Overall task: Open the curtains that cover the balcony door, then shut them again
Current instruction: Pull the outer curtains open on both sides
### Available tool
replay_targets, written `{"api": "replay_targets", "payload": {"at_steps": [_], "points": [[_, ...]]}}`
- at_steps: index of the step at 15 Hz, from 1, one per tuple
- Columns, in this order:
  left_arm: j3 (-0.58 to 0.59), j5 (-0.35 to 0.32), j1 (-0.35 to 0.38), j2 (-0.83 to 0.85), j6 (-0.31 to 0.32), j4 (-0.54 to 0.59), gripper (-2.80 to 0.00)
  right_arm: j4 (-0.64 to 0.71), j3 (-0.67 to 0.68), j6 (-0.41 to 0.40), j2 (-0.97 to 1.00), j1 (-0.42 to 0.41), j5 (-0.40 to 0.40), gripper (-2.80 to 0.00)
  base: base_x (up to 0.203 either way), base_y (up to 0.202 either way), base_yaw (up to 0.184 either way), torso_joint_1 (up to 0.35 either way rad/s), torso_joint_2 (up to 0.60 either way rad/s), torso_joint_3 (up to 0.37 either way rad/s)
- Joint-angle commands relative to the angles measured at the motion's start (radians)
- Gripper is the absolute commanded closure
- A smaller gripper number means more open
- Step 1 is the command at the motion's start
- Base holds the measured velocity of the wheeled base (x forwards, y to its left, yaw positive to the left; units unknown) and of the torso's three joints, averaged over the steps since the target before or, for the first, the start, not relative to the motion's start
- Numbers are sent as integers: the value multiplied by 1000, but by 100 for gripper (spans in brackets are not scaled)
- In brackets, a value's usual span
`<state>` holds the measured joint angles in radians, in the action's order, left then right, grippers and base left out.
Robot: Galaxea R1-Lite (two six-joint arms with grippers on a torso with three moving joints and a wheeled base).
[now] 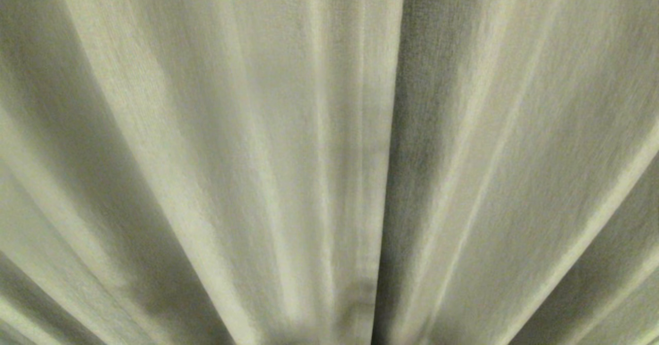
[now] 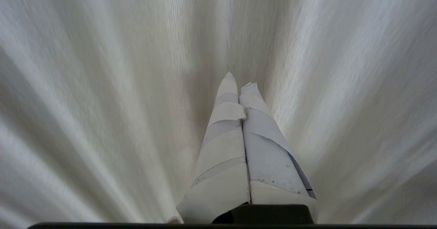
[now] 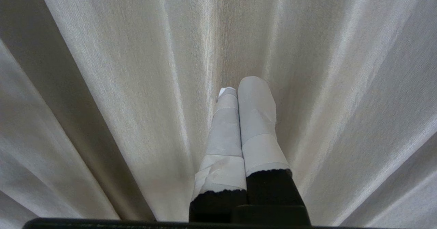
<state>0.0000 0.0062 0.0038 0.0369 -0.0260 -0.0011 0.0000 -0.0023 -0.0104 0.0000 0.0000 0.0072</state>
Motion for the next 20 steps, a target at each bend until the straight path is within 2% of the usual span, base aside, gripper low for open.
{"api": "replay_targets", "payload": {"at_steps": [1,13,17,19,20], "points": [[0,0,-1,-37,0,0,0,0,-1,0,0,0,0,0,0,0,0,0,0,0],[0,0,-1,-37,0,0,0,-1,0,-7,0,0,0,0,0,0,0,0,0,0],[0,0,-2,-37,0,0,0,4,-1,-153,20,0,42,0,0,0,0,0,0,0],[0,1,-1,-37,0,0,0,-2,-47,-160,77,1,71,0,0,0,0,0,0,0],[0,0,-1,-37,0,0,0,-4,-104,-159,121,1,114,0,0,0,0,0,0,0]]}}
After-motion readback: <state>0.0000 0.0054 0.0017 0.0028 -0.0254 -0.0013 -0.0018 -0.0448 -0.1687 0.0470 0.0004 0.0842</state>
